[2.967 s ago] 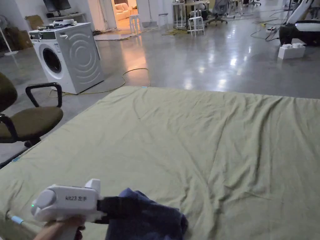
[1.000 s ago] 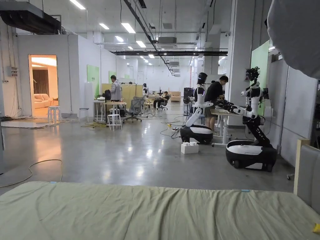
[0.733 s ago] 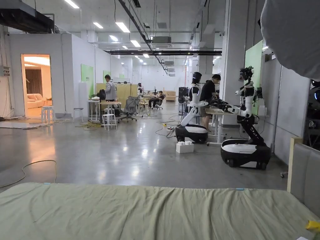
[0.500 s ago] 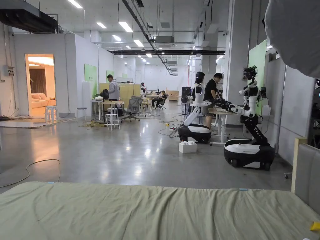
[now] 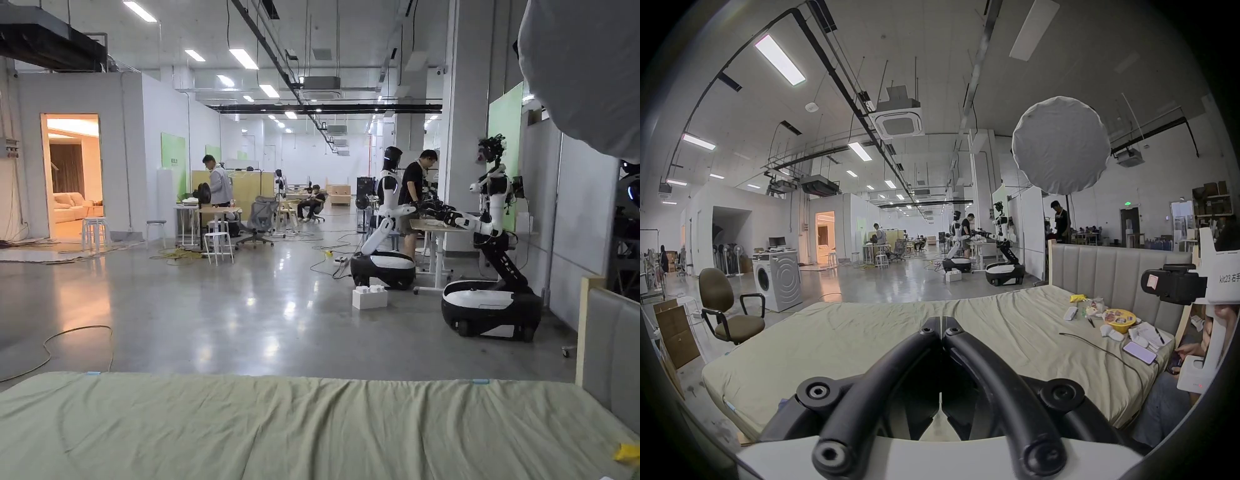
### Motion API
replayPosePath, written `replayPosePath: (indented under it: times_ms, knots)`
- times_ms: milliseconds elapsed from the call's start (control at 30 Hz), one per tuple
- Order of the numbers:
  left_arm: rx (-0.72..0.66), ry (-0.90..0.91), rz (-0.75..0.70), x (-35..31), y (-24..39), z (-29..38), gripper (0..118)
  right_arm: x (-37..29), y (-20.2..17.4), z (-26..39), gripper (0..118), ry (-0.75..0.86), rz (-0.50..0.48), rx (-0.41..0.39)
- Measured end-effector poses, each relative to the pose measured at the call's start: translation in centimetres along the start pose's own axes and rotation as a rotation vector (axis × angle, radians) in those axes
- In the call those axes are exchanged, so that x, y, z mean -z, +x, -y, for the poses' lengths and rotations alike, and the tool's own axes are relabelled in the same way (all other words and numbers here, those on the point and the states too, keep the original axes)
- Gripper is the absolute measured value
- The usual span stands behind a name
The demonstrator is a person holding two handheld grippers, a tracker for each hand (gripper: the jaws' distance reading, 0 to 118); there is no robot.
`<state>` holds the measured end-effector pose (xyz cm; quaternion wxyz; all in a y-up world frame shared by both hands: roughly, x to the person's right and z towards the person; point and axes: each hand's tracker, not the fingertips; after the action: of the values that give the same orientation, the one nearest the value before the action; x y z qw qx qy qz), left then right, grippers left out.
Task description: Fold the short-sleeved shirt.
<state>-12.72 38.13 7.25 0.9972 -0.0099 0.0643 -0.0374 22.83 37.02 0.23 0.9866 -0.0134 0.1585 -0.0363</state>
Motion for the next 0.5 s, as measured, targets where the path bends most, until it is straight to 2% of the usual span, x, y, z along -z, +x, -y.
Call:
replayPosePath:
  times_ms: [500]
  knots:
    - [-0.003, -0.007, -0.005, 0.06, -0.29, -0.06, 0, 0.59, -0.71, 0.52, 0, -0.03, -0.018, -0.025]
